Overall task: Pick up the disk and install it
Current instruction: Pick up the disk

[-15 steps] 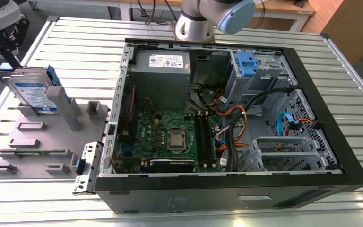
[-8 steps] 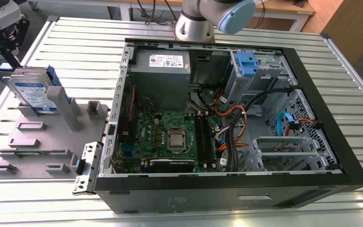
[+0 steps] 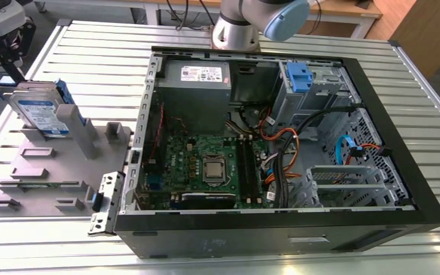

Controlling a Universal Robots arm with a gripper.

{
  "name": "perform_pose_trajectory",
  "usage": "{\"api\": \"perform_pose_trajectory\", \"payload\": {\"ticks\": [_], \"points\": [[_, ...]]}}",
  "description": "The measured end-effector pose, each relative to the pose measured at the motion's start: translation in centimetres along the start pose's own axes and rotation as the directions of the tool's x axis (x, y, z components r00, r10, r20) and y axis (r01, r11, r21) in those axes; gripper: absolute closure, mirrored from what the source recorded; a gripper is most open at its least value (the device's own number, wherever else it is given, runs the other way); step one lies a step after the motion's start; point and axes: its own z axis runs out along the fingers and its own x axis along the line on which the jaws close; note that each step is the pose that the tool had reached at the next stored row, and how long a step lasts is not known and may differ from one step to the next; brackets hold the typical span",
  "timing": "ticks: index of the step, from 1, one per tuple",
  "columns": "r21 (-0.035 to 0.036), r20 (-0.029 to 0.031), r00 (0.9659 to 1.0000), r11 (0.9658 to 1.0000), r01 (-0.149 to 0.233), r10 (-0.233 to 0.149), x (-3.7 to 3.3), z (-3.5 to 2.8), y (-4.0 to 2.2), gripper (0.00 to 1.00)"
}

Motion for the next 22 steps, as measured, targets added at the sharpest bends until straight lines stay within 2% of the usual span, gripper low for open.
{"api": "perform_pose_trajectory", "payload": {"ticks": [6, 11, 16, 20, 22], "points": [[-0.0006, -0.0009, 0.9997, 0.9997, 0.023, -0.023, 0.0, 0.0, 0.0, 0.89], [-0.0007, -0.0011, 0.9997, 0.9997, 0.023, -0.023, 0.0, 0.0, 0.0, 0.89], [-0.0016, -0.0023, 0.9985, 0.9985, 0.055, -0.055, 0.0, 0.0, 0.0, 0.89], [-0.0026, -0.0037, 0.9961, 0.9961, 0.088, -0.088, 0.0, 0.0, 0.0, 0.89], [-0.0036, -0.0048, 0.9931, 0.9931, 0.117, -0.117, 0.0, 0.0, 0.0, 0.89]]}}
